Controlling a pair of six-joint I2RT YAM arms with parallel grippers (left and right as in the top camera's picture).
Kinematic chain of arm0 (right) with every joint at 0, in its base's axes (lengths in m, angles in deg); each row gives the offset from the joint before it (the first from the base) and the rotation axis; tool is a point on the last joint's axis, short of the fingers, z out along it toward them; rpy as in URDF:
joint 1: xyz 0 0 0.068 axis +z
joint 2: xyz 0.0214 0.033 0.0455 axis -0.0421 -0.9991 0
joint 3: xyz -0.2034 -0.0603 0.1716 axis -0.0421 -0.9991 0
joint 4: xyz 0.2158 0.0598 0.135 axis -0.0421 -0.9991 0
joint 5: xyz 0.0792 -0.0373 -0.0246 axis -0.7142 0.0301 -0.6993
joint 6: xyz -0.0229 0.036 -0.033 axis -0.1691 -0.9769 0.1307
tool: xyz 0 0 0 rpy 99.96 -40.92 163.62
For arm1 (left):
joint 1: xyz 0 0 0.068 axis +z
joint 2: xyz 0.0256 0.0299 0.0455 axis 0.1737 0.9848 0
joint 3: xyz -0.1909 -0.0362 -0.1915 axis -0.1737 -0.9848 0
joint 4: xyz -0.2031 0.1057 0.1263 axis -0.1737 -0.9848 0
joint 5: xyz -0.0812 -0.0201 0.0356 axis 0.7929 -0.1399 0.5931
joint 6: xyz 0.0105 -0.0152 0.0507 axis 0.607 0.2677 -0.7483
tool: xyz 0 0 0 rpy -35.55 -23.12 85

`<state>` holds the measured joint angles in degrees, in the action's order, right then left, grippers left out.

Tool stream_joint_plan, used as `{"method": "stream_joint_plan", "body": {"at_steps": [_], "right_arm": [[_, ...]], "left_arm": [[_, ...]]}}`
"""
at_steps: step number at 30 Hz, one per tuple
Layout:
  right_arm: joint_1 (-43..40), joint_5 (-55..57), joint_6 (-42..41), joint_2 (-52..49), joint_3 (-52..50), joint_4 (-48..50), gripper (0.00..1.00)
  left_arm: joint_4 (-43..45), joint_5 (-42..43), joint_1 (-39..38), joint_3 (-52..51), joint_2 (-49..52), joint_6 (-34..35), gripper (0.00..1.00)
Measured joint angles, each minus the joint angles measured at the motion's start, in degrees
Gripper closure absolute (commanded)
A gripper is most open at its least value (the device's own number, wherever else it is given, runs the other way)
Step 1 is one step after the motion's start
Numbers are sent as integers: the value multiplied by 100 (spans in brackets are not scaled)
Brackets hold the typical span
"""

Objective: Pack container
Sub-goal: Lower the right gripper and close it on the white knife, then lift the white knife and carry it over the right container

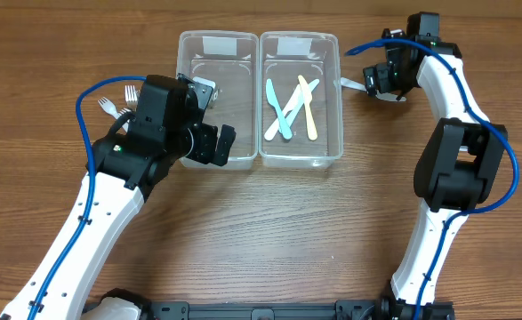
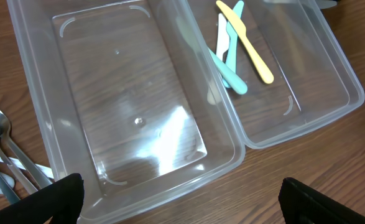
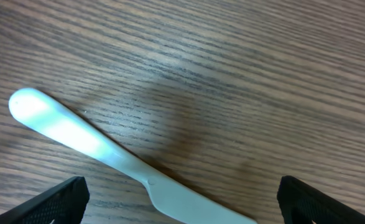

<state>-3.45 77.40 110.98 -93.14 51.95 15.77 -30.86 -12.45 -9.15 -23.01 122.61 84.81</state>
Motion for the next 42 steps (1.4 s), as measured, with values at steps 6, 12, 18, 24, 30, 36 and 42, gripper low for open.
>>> {"method": "stream_joint_plan", "body": {"at_steps": [6, 12, 18, 24, 30, 36, 42], "right_arm": [[-2, -81, 120, -382, 26, -120, 6], [116, 140, 11, -387, 48, -190, 20], [271, 584, -866, -387, 114, -555, 31], [286, 756, -1784, -387, 173, -1106, 39], [286, 881, -2422, -385, 192, -1370, 28], [286, 1285, -2072, -380, 177, -804, 31], [286, 1456, -1491, -393, 177, -507, 27]], "left_arm": [[0, 0, 0, 0, 0, 0, 0], [2, 0, 0, 2, 0, 0, 0], [2, 0, 0, 2, 0, 0, 0], [0, 0, 0, 2, 0, 0, 0], [0, 0, 0, 0, 0, 0, 0], [0, 2, 0, 2, 0, 0, 0], [0, 0, 0, 0, 0, 0, 0]]}}
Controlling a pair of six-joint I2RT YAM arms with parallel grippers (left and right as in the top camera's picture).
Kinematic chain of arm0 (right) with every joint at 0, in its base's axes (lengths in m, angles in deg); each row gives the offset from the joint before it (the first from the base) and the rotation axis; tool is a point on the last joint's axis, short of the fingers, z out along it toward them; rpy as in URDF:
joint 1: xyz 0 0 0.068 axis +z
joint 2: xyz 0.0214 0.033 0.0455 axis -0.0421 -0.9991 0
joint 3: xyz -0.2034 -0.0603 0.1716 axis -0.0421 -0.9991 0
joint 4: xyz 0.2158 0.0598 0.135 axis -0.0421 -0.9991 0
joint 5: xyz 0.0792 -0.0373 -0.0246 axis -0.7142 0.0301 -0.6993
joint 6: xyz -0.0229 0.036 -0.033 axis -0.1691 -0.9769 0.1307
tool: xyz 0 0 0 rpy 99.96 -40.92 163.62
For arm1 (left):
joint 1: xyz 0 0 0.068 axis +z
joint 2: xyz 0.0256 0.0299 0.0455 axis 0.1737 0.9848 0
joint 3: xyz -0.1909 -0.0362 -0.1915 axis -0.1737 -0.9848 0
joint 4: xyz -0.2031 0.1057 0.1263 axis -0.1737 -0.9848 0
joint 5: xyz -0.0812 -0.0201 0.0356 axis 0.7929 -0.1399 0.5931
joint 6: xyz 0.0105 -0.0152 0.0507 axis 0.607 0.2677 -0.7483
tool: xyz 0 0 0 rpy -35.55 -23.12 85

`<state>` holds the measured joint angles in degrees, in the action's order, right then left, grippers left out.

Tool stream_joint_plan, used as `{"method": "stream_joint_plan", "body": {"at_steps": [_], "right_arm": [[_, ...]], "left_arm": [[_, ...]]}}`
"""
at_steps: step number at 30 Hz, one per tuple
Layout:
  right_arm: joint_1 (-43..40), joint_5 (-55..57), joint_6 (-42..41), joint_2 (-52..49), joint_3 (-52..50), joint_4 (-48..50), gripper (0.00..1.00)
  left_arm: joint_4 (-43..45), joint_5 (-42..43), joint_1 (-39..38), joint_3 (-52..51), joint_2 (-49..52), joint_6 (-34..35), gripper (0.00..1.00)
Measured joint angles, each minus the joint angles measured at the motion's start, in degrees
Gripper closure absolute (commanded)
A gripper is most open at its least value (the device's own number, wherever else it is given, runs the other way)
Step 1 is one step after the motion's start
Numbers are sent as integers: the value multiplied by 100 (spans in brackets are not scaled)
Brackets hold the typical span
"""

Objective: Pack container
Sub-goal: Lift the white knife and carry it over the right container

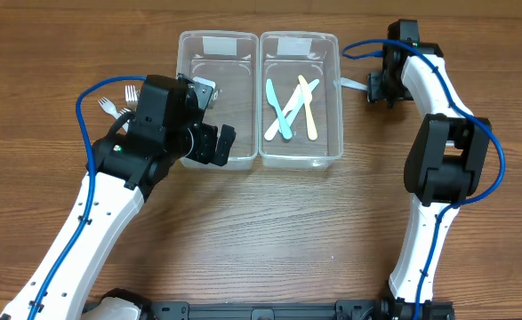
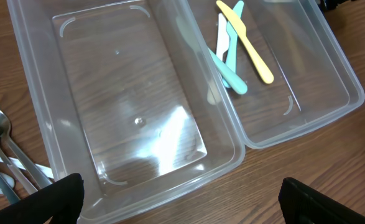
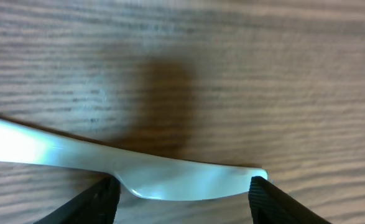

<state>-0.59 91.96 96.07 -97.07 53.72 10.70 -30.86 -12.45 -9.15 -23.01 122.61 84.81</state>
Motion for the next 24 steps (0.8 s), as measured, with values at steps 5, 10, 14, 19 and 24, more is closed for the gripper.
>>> {"method": "stream_joint_plan", "body": {"at_steps": [5, 10, 14, 19, 24], "right_arm": [[-13, -313, 990, -4, 28, 111, 14], [-11, -994, 1572, -26, 31, 267, 8], [-7, -1399, 1902, -59, 31, 389, 7], [4, -1676, 2048, -70, 24, 315, 14], [4, -1886, 2076, -66, -79, 192, 23]], "left_arm": [[0, 0, 0, 0, 0, 0, 0], [2, 0, 0, 0, 0, 0, 0], [0, 0, 0, 0, 0, 0, 0], [0, 0, 0, 0, 0, 0, 0], [2, 0, 0, 0, 0, 0, 0]]}}
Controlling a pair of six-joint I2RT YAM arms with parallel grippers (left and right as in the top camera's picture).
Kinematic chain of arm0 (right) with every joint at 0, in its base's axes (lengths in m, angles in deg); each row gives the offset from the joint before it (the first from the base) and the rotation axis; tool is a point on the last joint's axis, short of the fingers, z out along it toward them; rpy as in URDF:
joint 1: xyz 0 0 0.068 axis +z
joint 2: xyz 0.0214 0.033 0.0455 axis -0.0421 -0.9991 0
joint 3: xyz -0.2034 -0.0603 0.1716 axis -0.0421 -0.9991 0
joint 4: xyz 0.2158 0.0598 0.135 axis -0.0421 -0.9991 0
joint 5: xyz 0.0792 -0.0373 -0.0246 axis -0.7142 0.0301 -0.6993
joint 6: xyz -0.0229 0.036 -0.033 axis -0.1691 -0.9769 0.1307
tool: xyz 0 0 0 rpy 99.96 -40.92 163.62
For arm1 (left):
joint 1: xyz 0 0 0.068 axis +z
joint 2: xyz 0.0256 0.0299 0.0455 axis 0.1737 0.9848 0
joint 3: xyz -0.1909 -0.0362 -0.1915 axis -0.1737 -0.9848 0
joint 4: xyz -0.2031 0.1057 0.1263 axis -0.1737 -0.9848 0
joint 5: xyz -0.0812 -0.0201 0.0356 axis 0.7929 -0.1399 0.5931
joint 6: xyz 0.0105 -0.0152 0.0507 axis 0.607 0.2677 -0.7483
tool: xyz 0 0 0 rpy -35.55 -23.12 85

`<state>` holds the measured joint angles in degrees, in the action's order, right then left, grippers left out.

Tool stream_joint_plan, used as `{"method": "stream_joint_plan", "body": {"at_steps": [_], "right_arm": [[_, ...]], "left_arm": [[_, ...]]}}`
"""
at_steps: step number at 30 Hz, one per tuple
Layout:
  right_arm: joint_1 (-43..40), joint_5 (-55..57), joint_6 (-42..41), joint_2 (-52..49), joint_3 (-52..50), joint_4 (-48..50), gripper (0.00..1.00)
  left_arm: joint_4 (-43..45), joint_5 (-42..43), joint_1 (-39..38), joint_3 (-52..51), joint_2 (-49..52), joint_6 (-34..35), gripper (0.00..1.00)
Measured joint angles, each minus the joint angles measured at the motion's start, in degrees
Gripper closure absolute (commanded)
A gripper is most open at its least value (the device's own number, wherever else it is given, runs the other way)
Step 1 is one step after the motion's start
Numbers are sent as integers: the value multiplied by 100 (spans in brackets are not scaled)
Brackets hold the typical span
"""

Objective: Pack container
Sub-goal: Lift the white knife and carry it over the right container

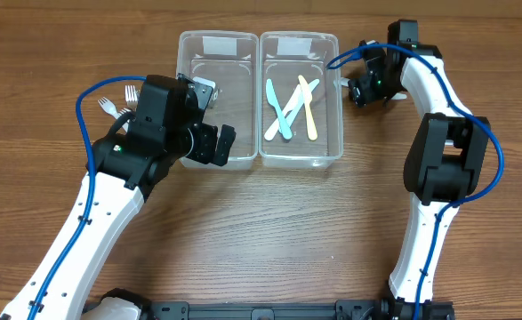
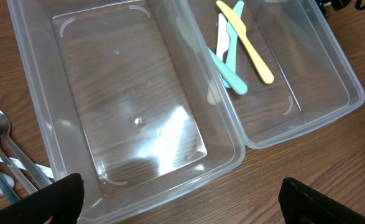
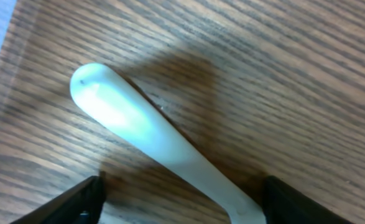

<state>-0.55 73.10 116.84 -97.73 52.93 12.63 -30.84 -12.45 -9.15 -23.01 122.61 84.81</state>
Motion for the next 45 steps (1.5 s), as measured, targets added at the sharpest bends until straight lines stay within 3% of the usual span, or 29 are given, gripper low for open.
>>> {"method": "stream_joint_plan", "body": {"at_steps": [2, 6, 10, 15, 19, 21, 28, 33, 39, 45], "right_arm": [[0, -7, -35, 26, -57, 17, 30], [0, 2, -527, 118, -157, -142, 34], [2, 264, -1670, 168, -160, -490, 37], [2, 896, -2959, 210, -177, -1325, 47], [2, 942, -3510, 214, -184, -1530, 59], [7, 935, -3661, 214, -184, -1620, 66], [79, 916, -4096, 214, -186, -1985, 71], [125, 914, -4232, 214, -190, -1965, 82], [129, 914, -4345, 225, -212, -1906, 89], [129, 909, -4367, 234, -197, -1908, 89]], "left_arm": [[-2, 0, 0, 0, 0, 0, 0], [-2, 2, 0, 2, 0, 0, 0], [-2, 0, 0, 2, 0, 0, 0], [-2, 0, 0, 0, 0, 0, 0], [-2, 0, 0, 0, 0, 0, 0], [-2, 0, 0, 0, 0, 0, 0], [-2, 0, 0, 0, 0, 0, 0], [-2, 0, 0, 0, 0, 0, 0], [-2, 0, 0, 0, 0, 0, 0], [-2, 0, 0, 0, 0, 0, 0]]}}
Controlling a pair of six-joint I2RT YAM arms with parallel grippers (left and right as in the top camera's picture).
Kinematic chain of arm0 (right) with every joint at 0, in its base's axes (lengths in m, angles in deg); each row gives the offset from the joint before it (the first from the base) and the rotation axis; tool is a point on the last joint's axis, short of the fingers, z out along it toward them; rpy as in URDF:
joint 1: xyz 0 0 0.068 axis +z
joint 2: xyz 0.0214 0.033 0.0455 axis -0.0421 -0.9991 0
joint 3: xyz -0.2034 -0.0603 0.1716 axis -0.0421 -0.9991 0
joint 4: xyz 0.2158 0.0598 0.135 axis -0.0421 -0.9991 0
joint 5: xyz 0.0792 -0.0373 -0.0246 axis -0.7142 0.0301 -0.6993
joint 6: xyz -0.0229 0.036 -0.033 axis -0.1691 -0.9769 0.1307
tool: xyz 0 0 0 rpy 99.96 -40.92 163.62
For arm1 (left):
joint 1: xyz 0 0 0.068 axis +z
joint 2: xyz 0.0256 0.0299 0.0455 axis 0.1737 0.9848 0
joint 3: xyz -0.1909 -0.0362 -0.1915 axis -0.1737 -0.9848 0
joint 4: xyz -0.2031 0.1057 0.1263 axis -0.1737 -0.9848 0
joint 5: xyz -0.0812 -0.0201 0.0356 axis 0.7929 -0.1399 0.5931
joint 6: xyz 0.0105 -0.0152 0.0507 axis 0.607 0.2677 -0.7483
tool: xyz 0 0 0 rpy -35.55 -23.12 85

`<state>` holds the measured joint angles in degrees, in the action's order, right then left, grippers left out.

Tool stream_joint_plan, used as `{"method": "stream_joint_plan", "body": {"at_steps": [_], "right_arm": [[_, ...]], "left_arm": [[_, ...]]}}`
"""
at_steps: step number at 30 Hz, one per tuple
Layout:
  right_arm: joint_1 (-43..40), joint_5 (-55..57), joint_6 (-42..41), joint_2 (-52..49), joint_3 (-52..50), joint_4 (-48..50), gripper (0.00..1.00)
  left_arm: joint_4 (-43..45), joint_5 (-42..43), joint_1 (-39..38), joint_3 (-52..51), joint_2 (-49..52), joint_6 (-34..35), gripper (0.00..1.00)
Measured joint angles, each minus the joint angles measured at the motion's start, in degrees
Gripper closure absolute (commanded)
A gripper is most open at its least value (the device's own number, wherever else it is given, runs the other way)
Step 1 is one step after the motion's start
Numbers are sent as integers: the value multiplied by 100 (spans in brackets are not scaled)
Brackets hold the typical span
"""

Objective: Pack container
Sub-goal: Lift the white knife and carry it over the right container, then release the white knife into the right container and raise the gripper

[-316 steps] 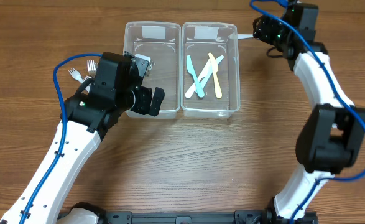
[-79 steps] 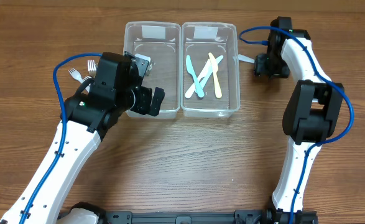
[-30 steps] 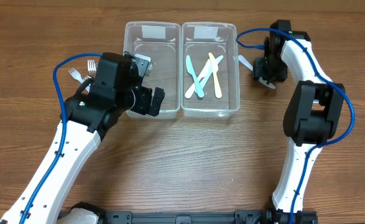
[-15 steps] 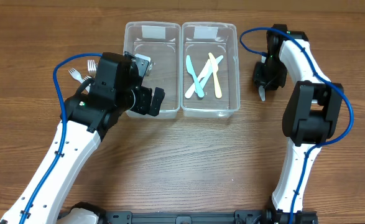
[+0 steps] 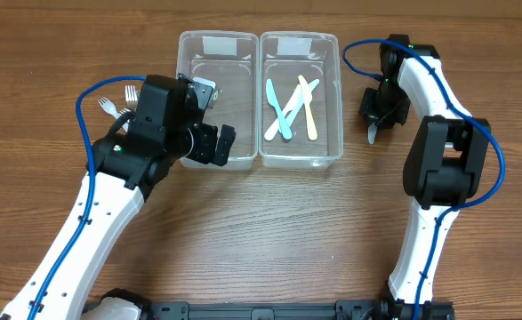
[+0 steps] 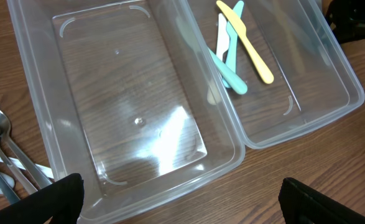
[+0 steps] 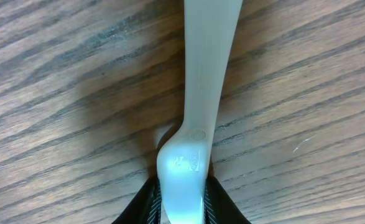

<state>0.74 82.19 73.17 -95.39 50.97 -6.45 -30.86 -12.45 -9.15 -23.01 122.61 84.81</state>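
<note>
Two clear plastic containers stand side by side. The left container point(image 5: 216, 89) point(image 6: 120, 93) is empty. The right container point(image 5: 325, 124) point(image 6: 306, 68) holds teal, white and yellow plastic knives point(image 5: 287, 107) point(image 6: 235, 46). My right gripper point(image 5: 379, 108) point(image 7: 182, 196) is shut on a pale plastic knife point(image 5: 372, 135) point(image 7: 201, 81) just right of that container, low over the wood. My left gripper point(image 5: 212, 142) point(image 6: 182, 205) stands open at the front edge of the empty container, holding nothing.
Several forks point(image 5: 118, 96) point(image 6: 2, 149) lie on the wood left of the empty container, beside my left arm. The wooden table point(image 5: 269, 231) spreads in front of the containers.
My right gripper was open around the pale knife beside the container's far right corner. Now it is shut on the knife and sits nearer the front. The left arm has not moved.
The pale knife lay on the wood right of the containers with my right gripper open over it. The gripper then stood lower and turned around the knife, jaws still apart. Now it grips the knife beside the right container. My left gripper stayed open throughout.
</note>
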Motion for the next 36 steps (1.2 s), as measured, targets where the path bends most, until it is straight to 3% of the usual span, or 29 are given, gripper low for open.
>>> {"method": "stream_joint_plan", "body": {"at_steps": [17, 29, 36], "right_arm": [[42, -92, 0, 103, 334, -28, 94], [470, -151, -4, 2291, 413, -155, 93], [1303, -402, -26, 2365, 507, -195, 92]], "left_arm": [[0, 0, 0, 0, 0, 0, 0], [0, 0, 0, 0, 0, 0, 0], [0, 0, 0, 0, 0, 0, 0]]}}
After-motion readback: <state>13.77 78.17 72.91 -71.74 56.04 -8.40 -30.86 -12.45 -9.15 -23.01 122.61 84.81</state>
